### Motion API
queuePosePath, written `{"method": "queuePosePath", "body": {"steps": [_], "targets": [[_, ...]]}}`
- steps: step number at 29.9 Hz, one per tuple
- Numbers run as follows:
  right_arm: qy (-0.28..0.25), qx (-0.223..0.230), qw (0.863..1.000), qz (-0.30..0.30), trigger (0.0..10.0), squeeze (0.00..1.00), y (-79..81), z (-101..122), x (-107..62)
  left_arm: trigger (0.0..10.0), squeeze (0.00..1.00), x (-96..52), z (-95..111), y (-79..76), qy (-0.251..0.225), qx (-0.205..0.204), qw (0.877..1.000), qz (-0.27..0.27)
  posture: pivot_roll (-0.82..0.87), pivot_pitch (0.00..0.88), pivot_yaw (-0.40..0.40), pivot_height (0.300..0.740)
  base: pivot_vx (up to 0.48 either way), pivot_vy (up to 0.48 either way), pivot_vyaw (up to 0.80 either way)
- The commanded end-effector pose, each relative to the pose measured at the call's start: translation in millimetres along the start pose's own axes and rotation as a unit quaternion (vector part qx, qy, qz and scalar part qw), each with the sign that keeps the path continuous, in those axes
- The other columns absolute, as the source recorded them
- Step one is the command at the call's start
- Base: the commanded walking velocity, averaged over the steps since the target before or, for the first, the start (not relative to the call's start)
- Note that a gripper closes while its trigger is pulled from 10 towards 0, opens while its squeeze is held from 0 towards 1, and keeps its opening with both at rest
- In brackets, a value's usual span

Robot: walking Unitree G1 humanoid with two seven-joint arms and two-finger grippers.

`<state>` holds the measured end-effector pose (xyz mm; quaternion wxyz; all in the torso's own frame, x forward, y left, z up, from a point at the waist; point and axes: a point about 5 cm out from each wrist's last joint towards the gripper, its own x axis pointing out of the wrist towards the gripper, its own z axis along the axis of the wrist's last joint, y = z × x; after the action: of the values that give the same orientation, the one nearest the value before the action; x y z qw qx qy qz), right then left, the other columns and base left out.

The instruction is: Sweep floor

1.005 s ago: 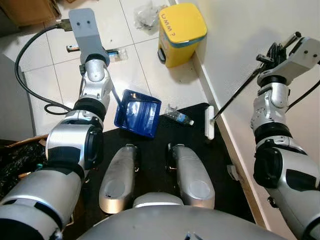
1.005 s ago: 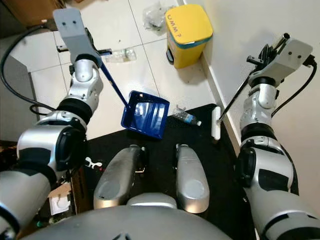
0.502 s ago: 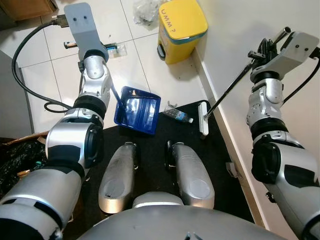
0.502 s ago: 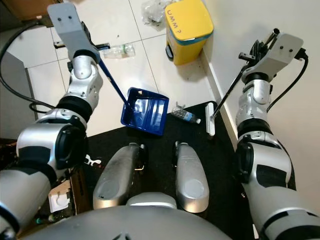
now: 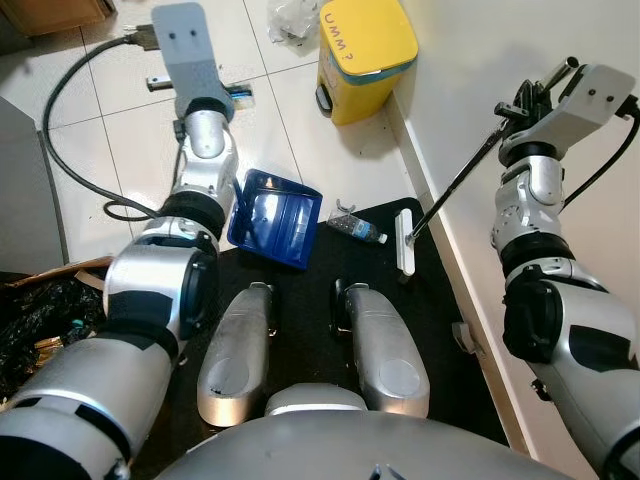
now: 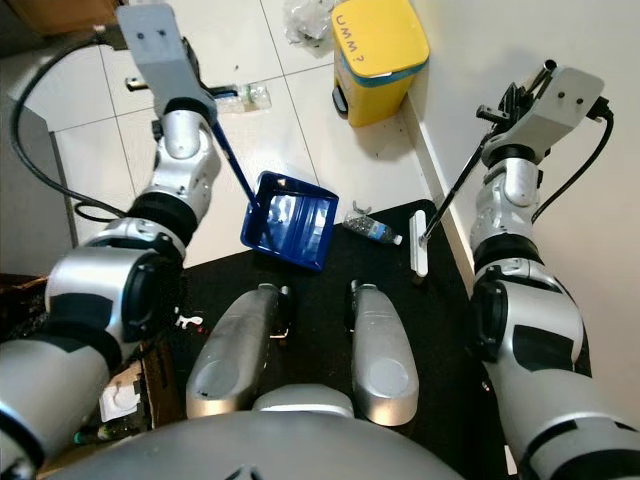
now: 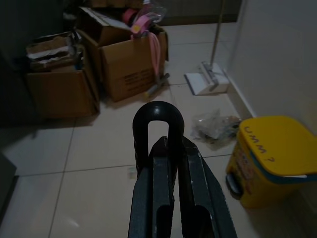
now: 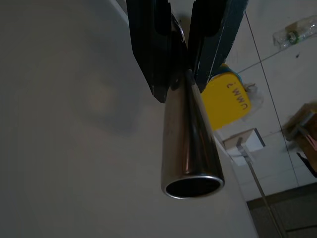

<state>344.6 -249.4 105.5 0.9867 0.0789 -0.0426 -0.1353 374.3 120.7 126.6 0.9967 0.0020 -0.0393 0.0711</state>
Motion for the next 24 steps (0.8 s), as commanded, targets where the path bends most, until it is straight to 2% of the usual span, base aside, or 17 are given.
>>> {"method": "queuePosePath", "body": {"steps": [1,6,15,18,20,21,24], "targets": [[0.009,0.011,1.000,-0.002,10.0,0.00,1.2,-3.0,-0.4,10.0,0.00,-13.8,-19.3,-14.2,0.035,0.001,0.999,-0.020,0.01,0.233,-0.044,0.740,0.000,0.000,0.00],[0.013,0.020,1.000,0.018,10.0,0.00,12.2,-2.3,2.6,10.0,0.00,-23.4,-27.1,-26.1,0.047,-0.017,0.998,-0.032,0.01,0.230,-0.045,0.740,0.000,0.000,0.00],[0.030,0.028,0.998,0.042,10.0,0.00,26.5,-4.3,5.1,10.0,0.00,-24.7,-30.1,-22.8,0.051,-0.016,0.998,-0.027,0.02,0.225,-0.050,0.740,0.000,0.000,0.00],[0.050,0.035,0.996,0.061,10.0,0.00,36.1,-11.0,3.0,10.0,0.00,-24.7,-31.4,-18.8,0.053,-0.012,0.998,-0.019,0.03,0.222,-0.052,0.740,0.000,0.000,0.00],[0.073,0.043,0.992,0.098,10.0,0.00,52.1,-19.6,-1.3,10.0,0.00,-24.3,-32.1,-16.2,0.055,-0.011,0.998,-0.015,0.03,0.216,-0.054,0.740,0.000,0.000,0.00],[0.073,0.043,0.992,0.098,10.0,0.00,52.1,-19.6,-1.3,10.0,0.00,-24.3,-32.1,-16.2,0.055,-0.011,0.998,-0.015,0.03,0.216,-0.054,0.740,0.000,0.000,0.00],[0.089,0.058,0.984,0.144,10.0,0.00,73.8,-26.6,-6.9,10.0,0.00,-23.5,-32.1,-14.2,0.056,-0.010,0.998,-0.012,0.03,0.215,-0.052,0.740,0.000,0.000,0.00]]}}
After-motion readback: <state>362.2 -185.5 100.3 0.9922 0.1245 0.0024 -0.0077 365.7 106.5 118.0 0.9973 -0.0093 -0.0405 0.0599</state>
